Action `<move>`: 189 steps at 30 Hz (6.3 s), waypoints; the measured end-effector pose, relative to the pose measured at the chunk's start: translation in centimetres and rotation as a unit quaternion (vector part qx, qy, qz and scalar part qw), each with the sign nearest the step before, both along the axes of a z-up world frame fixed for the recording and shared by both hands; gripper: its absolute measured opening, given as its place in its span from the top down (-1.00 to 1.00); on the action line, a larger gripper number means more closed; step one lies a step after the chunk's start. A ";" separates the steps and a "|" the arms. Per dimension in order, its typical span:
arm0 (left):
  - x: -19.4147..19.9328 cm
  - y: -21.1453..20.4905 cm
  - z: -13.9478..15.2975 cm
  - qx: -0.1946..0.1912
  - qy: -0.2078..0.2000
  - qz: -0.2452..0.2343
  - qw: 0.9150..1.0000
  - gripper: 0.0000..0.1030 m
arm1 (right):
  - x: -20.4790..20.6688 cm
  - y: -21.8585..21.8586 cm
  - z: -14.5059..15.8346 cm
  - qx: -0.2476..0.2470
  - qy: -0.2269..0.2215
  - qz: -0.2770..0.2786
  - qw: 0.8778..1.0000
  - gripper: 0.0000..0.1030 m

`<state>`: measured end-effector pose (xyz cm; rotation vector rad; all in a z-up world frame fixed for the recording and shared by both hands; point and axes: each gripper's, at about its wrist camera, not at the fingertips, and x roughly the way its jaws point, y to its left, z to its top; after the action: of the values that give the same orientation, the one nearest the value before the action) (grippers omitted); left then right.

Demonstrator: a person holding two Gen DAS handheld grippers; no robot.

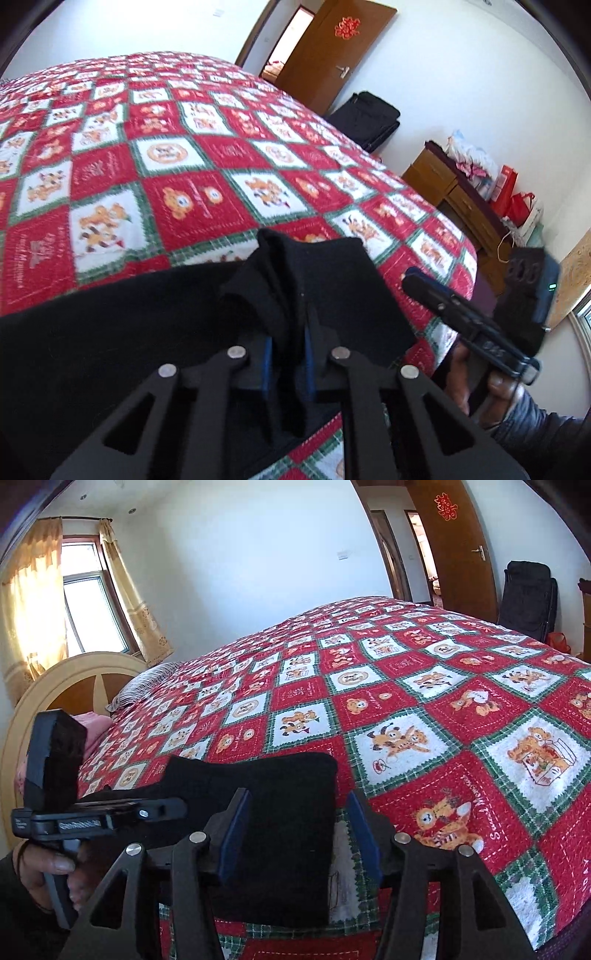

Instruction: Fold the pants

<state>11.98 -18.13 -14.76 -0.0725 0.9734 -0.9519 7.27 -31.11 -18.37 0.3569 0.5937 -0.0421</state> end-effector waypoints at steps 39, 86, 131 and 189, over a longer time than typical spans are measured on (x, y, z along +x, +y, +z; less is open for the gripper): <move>2.6 11.5 -2.8 0.001 0.049 0.140 0.989 0.72 | 0.8 4.4 -1.1 -0.064 0.020 0.085 0.994 -0.17; 2.6 25.1 -0.2 0.129 -0.091 0.251 0.955 -0.43 | 5.6 14.2 1.5 -0.096 0.016 0.229 0.969 -0.37; 3.8 42.1 -4.3 0.096 -0.079 0.414 0.902 0.22 | 5.3 21.6 -4.0 -0.140 0.039 0.291 0.946 -0.37; -0.9 25.4 9.5 -0.135 -0.087 0.188 0.969 0.74 | 3.5 14.5 3.7 -0.137 -0.015 0.176 0.975 -0.40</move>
<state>11.12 7.22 -5.28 -0.3842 0.6337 -0.7194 10.74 -16.59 -14.64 -0.0186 0.6049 0.2204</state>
